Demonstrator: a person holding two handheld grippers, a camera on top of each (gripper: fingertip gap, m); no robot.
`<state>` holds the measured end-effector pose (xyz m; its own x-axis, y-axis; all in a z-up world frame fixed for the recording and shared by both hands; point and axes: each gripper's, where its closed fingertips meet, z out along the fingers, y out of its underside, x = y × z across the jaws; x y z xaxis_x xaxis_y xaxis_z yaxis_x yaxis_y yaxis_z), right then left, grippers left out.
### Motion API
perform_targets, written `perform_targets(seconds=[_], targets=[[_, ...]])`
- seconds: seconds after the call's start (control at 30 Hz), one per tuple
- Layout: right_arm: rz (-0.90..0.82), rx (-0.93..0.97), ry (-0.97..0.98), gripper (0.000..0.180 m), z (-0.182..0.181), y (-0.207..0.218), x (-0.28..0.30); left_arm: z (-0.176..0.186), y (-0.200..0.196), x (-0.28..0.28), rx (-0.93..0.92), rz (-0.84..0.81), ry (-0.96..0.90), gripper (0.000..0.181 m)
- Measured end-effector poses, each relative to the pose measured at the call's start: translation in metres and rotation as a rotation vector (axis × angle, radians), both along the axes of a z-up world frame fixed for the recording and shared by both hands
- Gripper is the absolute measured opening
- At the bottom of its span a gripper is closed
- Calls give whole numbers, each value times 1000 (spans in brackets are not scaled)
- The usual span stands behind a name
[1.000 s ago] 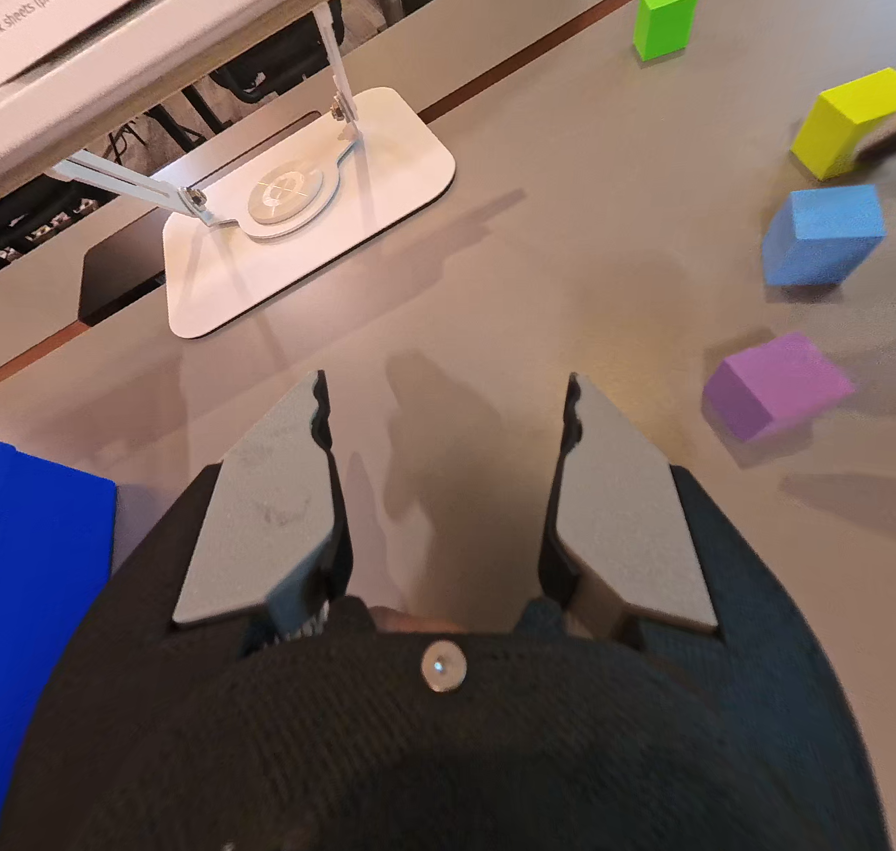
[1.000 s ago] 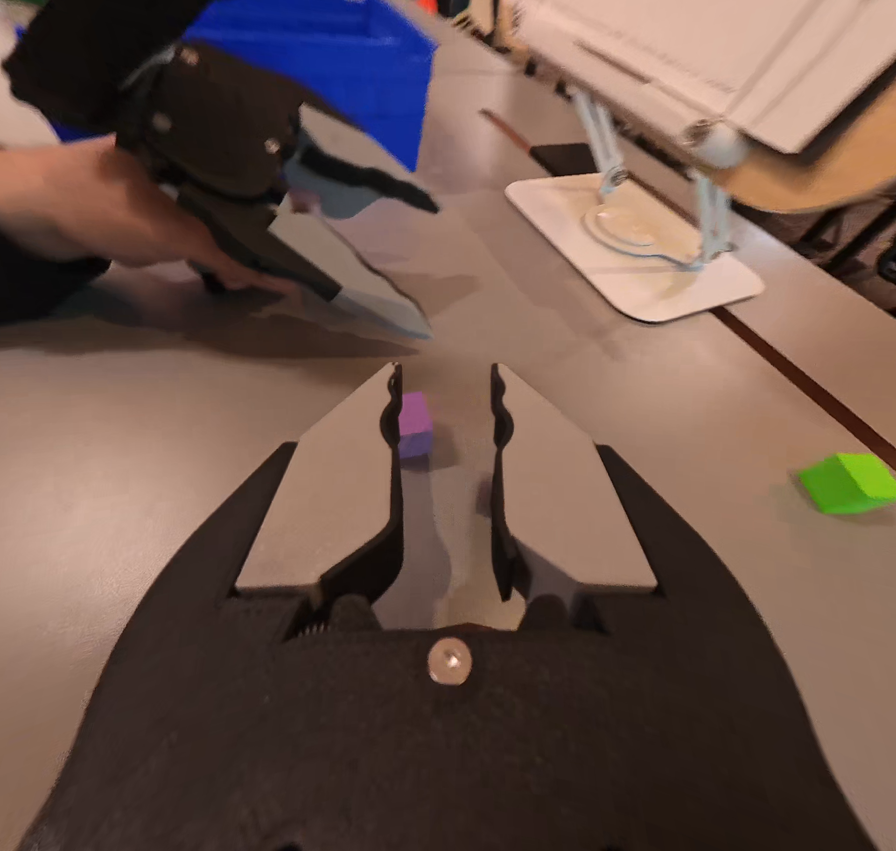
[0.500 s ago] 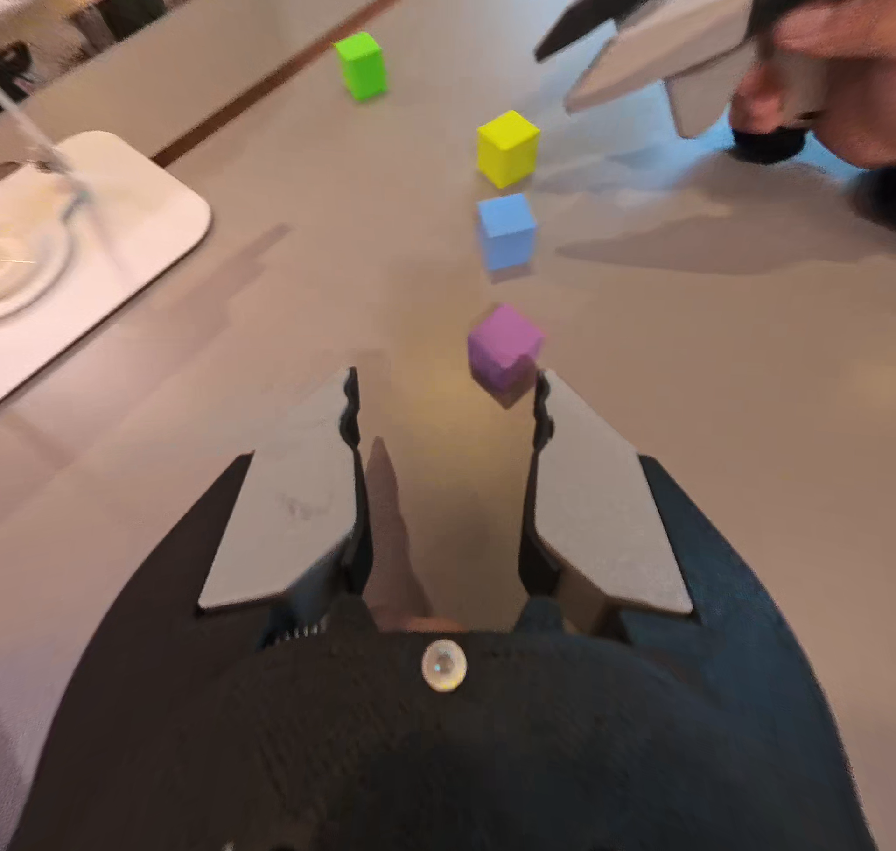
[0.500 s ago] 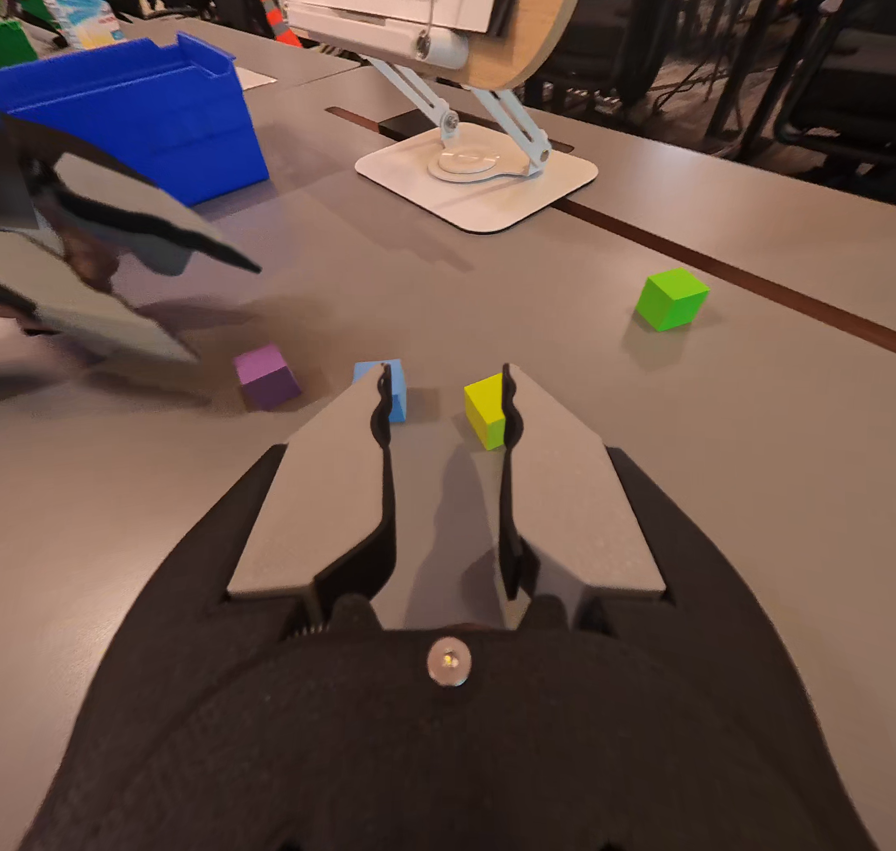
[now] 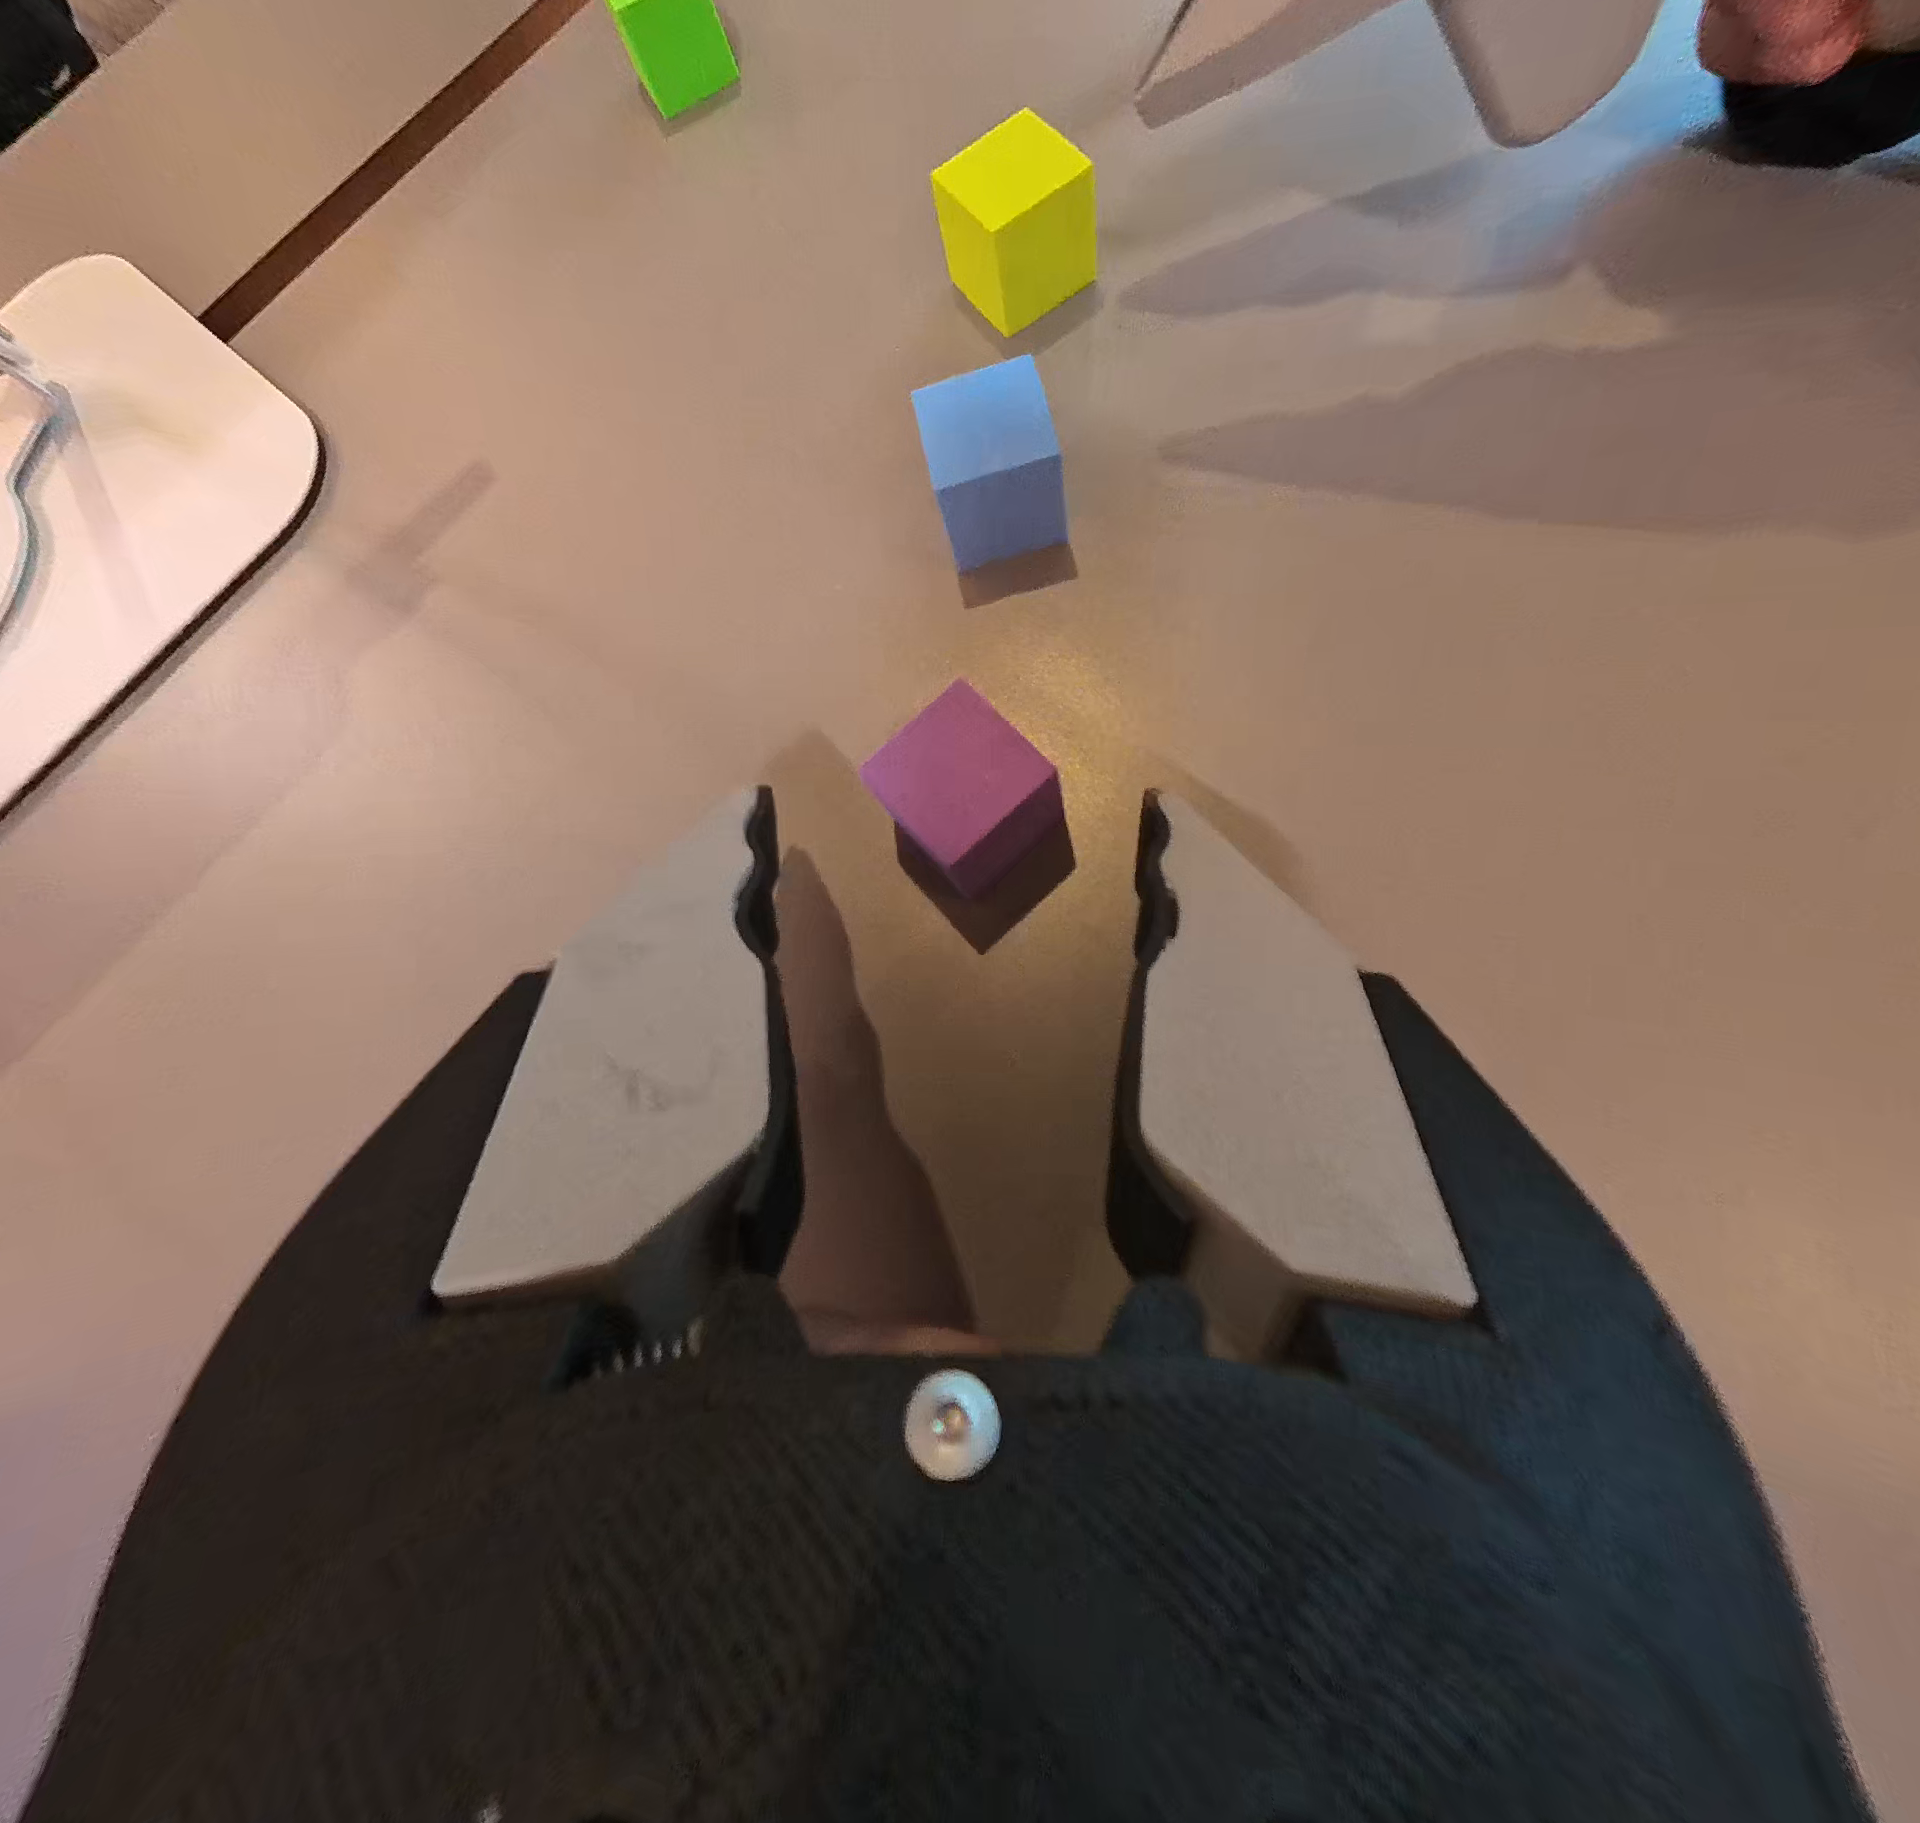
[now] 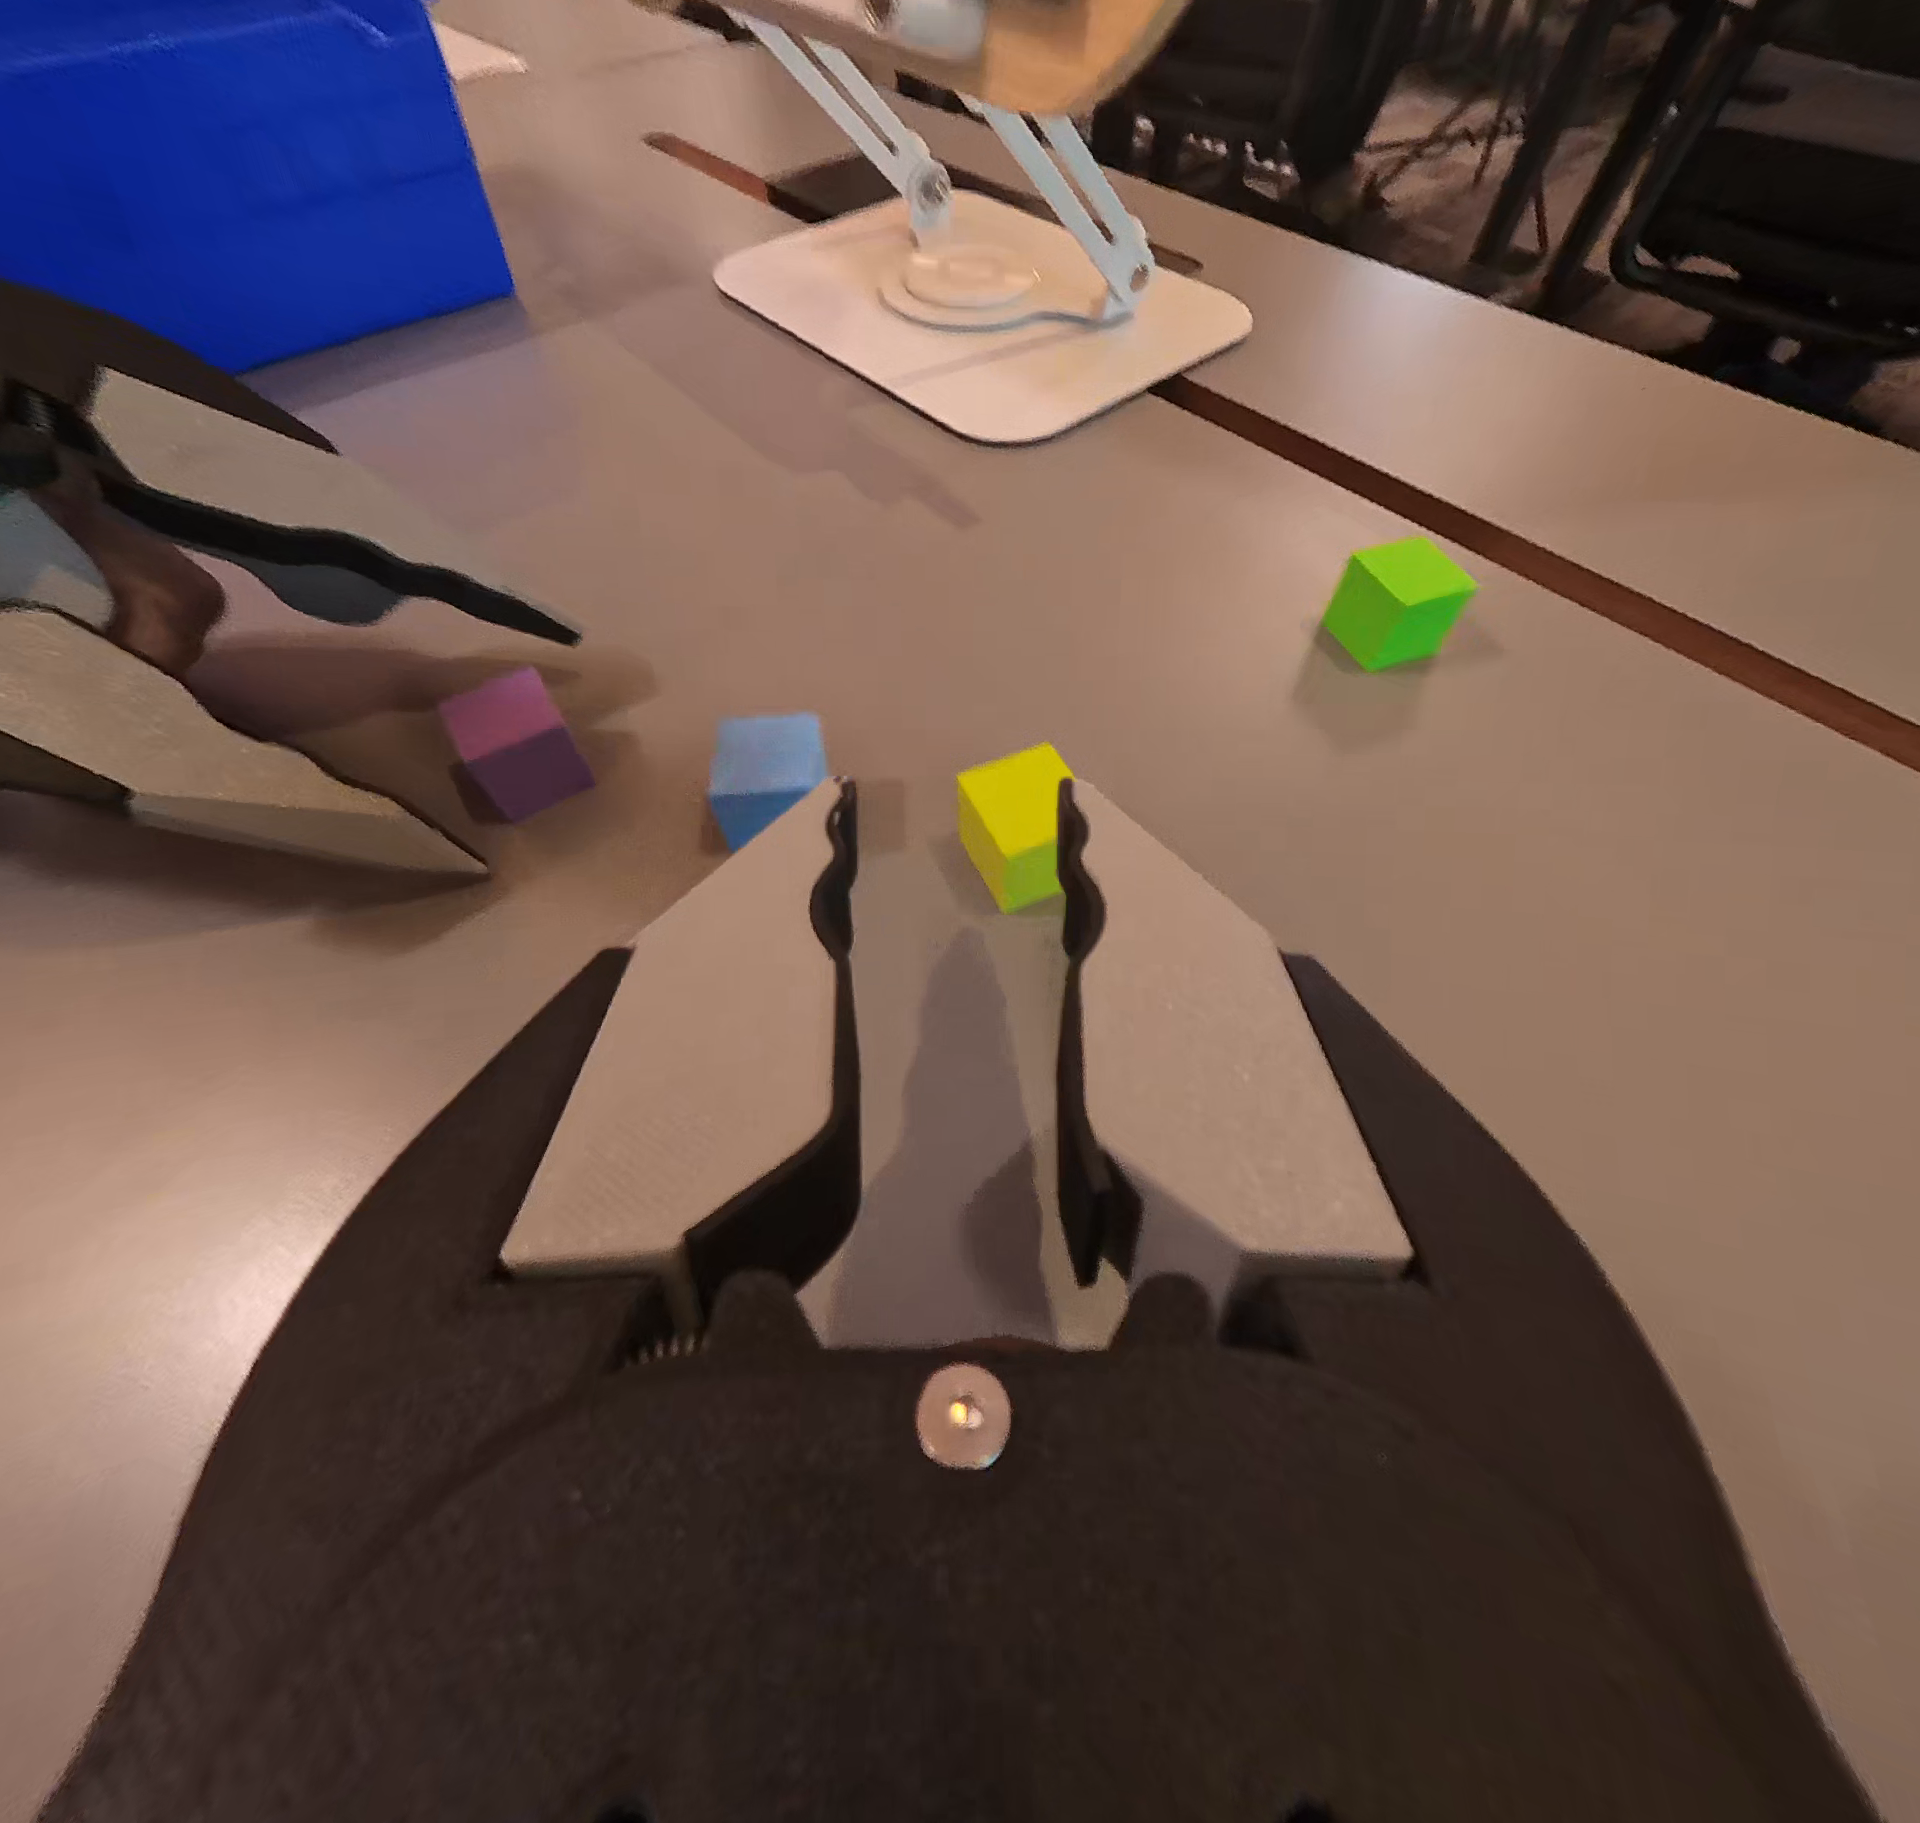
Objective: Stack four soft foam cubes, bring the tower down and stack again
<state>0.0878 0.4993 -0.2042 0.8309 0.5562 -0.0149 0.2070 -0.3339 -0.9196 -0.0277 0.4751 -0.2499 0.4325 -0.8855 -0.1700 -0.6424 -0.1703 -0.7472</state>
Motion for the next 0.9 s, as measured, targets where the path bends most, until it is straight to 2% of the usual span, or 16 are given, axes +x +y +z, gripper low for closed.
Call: perform_targets(seconds=[0.17, 0.3, 0.37, 0.4, 0.57, 0.63, 0.7, 0.8, 0.9], targets=[[72, -46, 11, 36, -5, -20, 5, -3, 1, 1, -80, 15, -22, 67], [66, -61, -50, 36, -12, -28, 6, -6, 7, 2, -177, 60, -56, 67], [67, -71, -91, 36, -17, -30, 4, -6, 14, 2, -171, 92, -62, 51], [65, -76, -114, 35, -20, -31, 3, -5, 13, 4, -163, 86, -57, 36], [76, -93, -178, 33, -28, -35, -3, 1, 14, -3, -98, 97, -53, 35], [90, -97, -193, 33, -30, -38, -6, 21, 16, -19, -89, 129, -100, 35], [102, -99, -210, 32, -32, -40, -9, 64, 28, -51, -13, 192, -175, 35], [107, -105, -232, 30, -35, -41, -10, 135, 54, -138, 119, 366, -246, 35], [116, -124, -234, 29, -37, -41, -11, 164, 74, -228, 93, 496, -253, 36]])
